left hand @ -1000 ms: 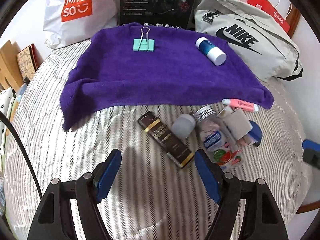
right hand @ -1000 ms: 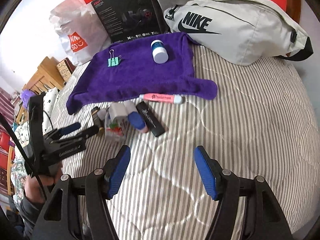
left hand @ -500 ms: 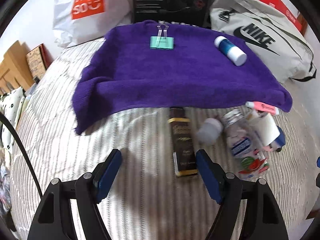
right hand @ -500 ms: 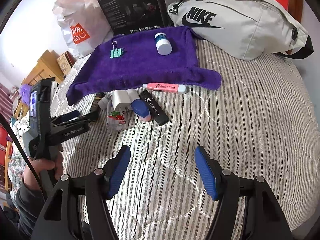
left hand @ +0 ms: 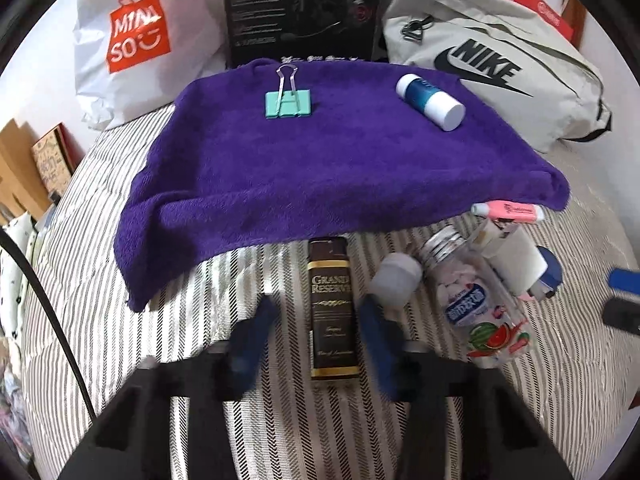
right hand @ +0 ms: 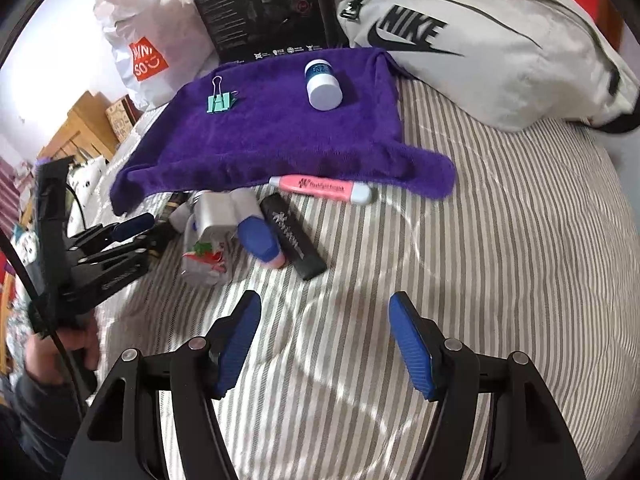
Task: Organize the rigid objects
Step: 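Grasp the brown Grand Reserve box with the left tool while the right tool grasps the black Horizon stick, then place the brown box and black stick on the purple towel, open both tools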
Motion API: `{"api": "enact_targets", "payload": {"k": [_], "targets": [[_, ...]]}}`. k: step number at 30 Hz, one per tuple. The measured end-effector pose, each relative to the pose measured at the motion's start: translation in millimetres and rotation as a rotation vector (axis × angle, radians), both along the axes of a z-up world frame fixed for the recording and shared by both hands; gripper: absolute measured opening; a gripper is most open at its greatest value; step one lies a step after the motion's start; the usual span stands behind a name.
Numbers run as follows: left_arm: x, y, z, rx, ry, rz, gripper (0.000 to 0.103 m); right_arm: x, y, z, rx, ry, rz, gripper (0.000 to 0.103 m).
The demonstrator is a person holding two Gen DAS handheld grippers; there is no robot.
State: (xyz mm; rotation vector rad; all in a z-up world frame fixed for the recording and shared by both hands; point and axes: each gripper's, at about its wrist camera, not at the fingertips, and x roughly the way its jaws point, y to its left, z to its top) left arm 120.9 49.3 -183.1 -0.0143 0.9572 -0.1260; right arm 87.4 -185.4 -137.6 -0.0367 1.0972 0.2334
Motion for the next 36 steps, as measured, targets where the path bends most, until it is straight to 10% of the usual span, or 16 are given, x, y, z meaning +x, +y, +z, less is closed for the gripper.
{"api": "enact_targets", "payload": {"k": [6, 15, 36], "targets": [[0, 2, 0, -0.024, 0.003, -0.021, 0.026, 24, 12, -19, -0.091, 0.008, 0.081, 0.063], [1, 1, -1, -0.013, 0.007, -0.027, 0.026, 34, 38, -36, -0.151, -0.033, 0.242, 0.027], [0, 0, -1, -0.016, 0.012, -0.023, 0.026, -1, 0, -33, -0.103, 0.03, 0.129, 0.037]]}}
